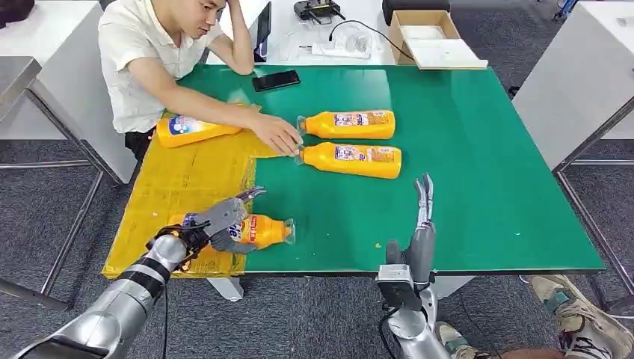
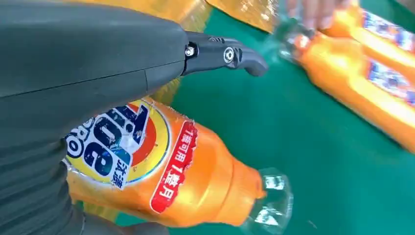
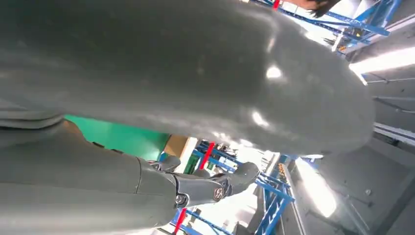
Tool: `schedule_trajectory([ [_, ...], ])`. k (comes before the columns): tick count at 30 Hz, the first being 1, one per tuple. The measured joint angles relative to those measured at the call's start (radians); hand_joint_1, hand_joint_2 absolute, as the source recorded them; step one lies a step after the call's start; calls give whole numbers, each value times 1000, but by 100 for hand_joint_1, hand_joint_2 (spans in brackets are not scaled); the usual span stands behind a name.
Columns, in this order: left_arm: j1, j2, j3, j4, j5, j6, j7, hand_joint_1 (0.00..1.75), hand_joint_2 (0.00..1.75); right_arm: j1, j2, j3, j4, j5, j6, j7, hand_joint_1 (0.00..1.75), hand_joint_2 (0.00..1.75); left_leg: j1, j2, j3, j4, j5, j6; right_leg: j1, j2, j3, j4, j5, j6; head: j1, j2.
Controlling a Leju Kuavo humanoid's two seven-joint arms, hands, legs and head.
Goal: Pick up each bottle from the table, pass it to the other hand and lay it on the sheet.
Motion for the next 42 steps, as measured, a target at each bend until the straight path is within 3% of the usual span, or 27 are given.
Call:
schedule_trajectory([
  [7, 52, 31, -15, -103, 51, 2, -13, 0, 175, 0, -13, 1, 0, 0, -3, 0, 0, 0, 0, 0, 0, 0, 0, 0, 0, 0, 0, 0, 0, 0, 0, 0],
  [16, 146, 5, 16, -406, 217, 252, 26, 0, 175, 1, -19, 0, 0, 9, -3, 0, 0, 0, 0, 0, -1, 0, 0, 0, 0, 0, -1, 0, 0, 0, 0, 0],
  [34, 183, -15, 44, -526, 228, 263, 32, 0, 175, 1, -18, 0, 0, 10, -3, 0, 0, 0, 0, 0, -1, 0, 0, 0, 0, 0, -1, 0, 0, 0, 0, 0],
  [42, 189, -16, 81, -529, 366, 224, 22, 0, 175, 1, -18, 0, -1, -5, -2, 0, 0, 0, 0, 0, -1, 0, 0, 0, 0, 0, -1, 0, 0, 0, 0, 0],
])
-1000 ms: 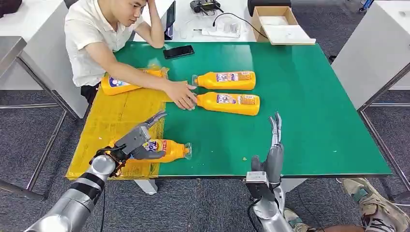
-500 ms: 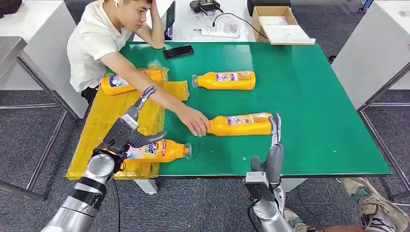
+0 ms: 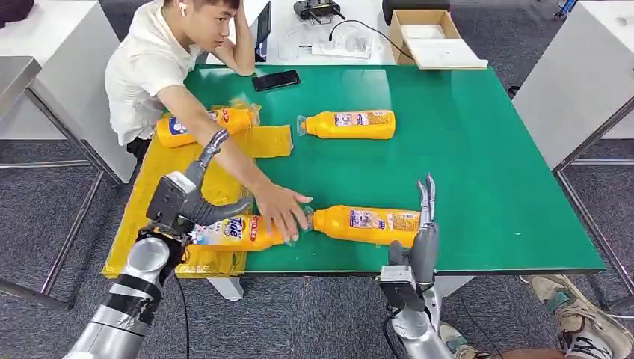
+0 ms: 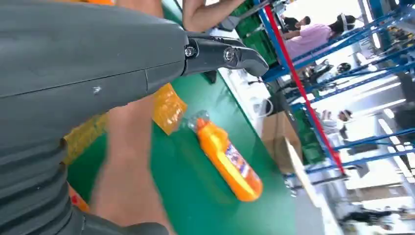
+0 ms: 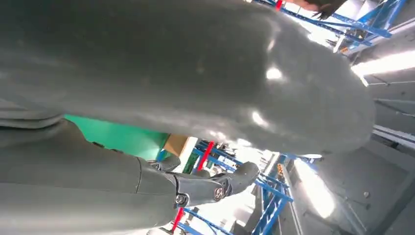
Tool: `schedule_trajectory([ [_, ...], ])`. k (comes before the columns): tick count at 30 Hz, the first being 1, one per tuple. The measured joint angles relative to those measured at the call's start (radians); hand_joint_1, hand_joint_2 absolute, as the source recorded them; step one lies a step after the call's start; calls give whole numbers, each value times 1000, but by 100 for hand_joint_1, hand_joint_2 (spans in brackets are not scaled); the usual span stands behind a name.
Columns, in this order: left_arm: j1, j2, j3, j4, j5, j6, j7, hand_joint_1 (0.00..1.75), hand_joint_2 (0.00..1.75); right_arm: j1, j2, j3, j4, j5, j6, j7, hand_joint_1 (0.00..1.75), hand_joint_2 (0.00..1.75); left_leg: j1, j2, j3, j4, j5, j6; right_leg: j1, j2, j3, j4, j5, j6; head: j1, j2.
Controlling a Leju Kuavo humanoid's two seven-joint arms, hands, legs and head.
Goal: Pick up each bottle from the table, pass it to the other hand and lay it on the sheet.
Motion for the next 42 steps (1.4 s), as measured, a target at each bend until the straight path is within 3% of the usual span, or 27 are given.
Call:
schedule_trajectory([
  [1, 7, -2, 7, -8, 33, -6, -1, 0, 175, 1, 0, 0, -3, -7, 1, 0, 0, 175, 0, 0, 0, 0, 0, 0, 0, 0, 0, 0, 0, 0, 0, 0],
  [5, 72, -24, 31, -89, 200, -10, -8, 0, 175, 5, -7, -4, -18, 64, 29, 9, 0, 175, 0, 1, 0, 0, 0, 0, 0, 0, 0, 0, 0, 0, 0, 0],
  [9, 191, -44, 36, -195, 372, -26, -5, 0, 175, 1, -73, -55, 52, 447, 132, 149, 0, 175, -1, -1, 0, 0, -2, 2, -1, 0, 0, -1, -1, 0, -1, 0],
  [13, 263, -45, 37, -237, 372, -35, 19, 0, 175, 0, -143, -131, 110, 566, 217, 181, 0, 175, -3, -4, -2, 0, -2, 3, -3, -2, 0, -1, -2, 3, 0, 0],
  [23, 299, -52, 23, -290, 236, 19, 21, 0, 175, -37, -226, -161, 177, 672, 342, 271, 0, 175, -3, -4, -2, 0, -2, 3, -3, -2, 0, -1, -2, 4, -1, 0],
  [32, 307, -61, 23, -313, 217, 21, 18, 0, 175, -70, -260, -159, 238, 736, 357, 319, 0, 175, -3, -4, -2, 0, -2, 3, -3, -2, 0, -1, -2, 4, 0, 0],
  [42, 279, -74, 24, -303, 218, 18, 15, 0, 175, -189, -245, -144, 421, 764, 354, 328, 0, 175, -3, -4, -1, 0, -2, 3, -3, -2, 0, -1, -2, 4, 0, 0],
])
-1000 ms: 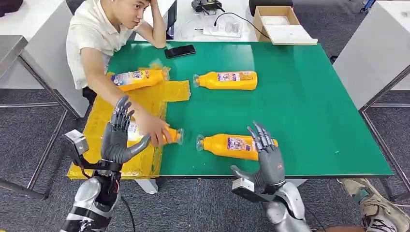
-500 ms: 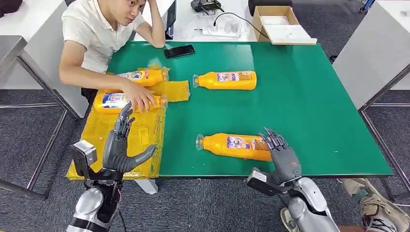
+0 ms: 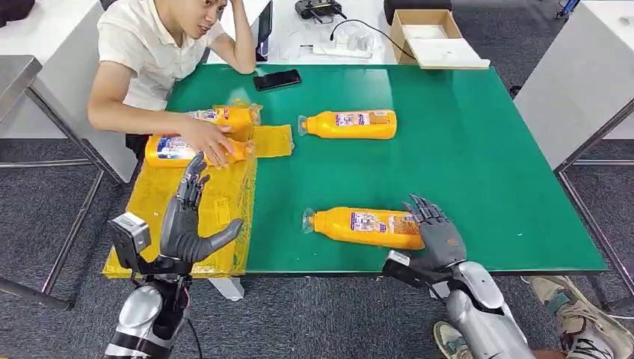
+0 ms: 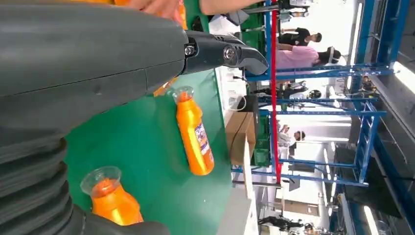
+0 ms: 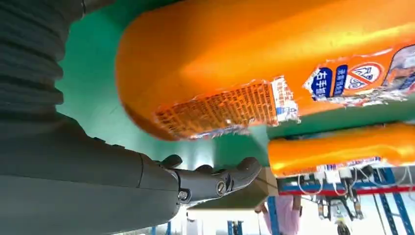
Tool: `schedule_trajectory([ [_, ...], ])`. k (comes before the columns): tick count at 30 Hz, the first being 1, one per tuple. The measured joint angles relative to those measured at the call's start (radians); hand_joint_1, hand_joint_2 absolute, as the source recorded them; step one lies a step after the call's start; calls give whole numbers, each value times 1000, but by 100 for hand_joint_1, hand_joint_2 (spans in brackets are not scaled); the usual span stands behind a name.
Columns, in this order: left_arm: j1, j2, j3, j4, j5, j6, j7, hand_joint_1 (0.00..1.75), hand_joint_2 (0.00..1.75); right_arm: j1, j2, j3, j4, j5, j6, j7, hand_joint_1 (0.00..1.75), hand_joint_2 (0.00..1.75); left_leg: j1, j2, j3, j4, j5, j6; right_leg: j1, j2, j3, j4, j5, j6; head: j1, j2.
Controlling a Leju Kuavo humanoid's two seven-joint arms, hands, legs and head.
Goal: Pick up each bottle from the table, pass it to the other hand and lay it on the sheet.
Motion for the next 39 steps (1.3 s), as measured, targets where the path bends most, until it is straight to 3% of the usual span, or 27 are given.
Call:
schedule_trajectory([
  [23, -67, -7, 0, 69, 53, -25, 5, 0, 175, -169, 77, 55, 294, -33, 48, -18, 0, 175, 0, 7, 7, 0, 0, 0, 0, 3, 4, 0, 1, -2, 0, 0],
  [24, -73, -7, 0, 76, 53, -27, 5, 0, 175, -177, 80, 60, 304, -33, 52, -18, 80, 175, 0, 8, 7, 0, 0, 0, 0, 4, 4, 0, 2, -2, 0, 0],
  [28, -83, -8, -1, 91, 70, -33, 6, 0, 175, -204, 92, 81, 345, -14, 78, -16, 80, 175, 0, 12, 10, 0, -1, 0, 0, 8, 5, -1, 3, -2, 0, 0],
  [29, -84, -8, -1, 95, 72, -33, 6, 0, 175, -211, 91, 90, 357, -11, 87, -14, 154, 175, 0, 12, 10, 0, -1, 0, 0, 8, 6, -1, 3, -2, 0, 0],
  [30, -86, -8, -1, 97, 72, -34, 6, 0, 175, -217, 91, 98, 365, -9, 90, -13, 171, 175, 0, 13, 11, 0, -1, 0, 0, 9, 6, -1, 3, -2, 0, 0],
  [39, -89, -7, -1, 109, 81, -39, 9, 0, 175, -273, 72, 154, 409, 31, 133, 18, 175, 175, 0, 16, 17, 0, -1, -1, 1, 13, 11, -1, 3, -3, 0, 0],
])
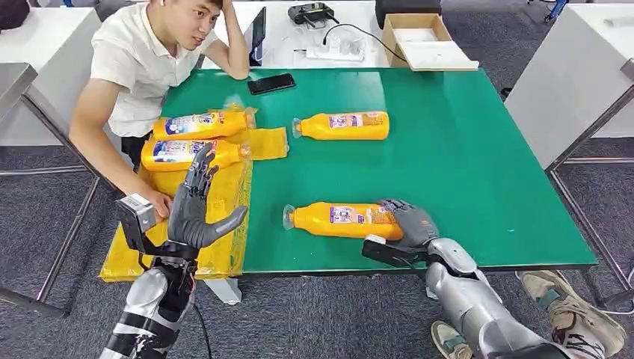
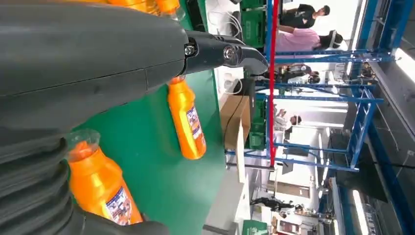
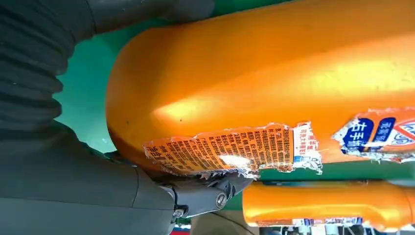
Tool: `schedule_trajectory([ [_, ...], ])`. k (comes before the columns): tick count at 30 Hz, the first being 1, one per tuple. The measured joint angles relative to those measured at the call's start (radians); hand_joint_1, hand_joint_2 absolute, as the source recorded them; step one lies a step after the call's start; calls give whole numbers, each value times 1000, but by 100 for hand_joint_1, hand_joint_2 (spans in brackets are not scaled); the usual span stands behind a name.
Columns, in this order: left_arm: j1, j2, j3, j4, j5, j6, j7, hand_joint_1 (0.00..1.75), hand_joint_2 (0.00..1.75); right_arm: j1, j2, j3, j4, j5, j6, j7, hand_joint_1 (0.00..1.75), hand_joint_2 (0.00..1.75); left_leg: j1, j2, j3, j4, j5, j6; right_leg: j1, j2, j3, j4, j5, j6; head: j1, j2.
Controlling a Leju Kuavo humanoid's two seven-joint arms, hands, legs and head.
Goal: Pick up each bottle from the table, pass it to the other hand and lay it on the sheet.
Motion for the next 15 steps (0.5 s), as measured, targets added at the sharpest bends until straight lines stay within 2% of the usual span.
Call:
schedule_trajectory([
  [12, 0, 2, 0, 5, 4, -5, -2, 0, 175, -21, -26, 40, 17, -36, 14, -55, 175, 175, 0, -1, 0, 0, 0, 0, 0, -1, 1, 0, 0, 1, 0, 0],
  [15, 0, 2, 0, 5, 6, 9, -24, 0, 175, -13, -23, 38, 16, -92, -16, -108, 175, 175, 0, -3, -2, 0, 0, 0, 0, -1, 0, 0, 0, 1, 0, 0],
])
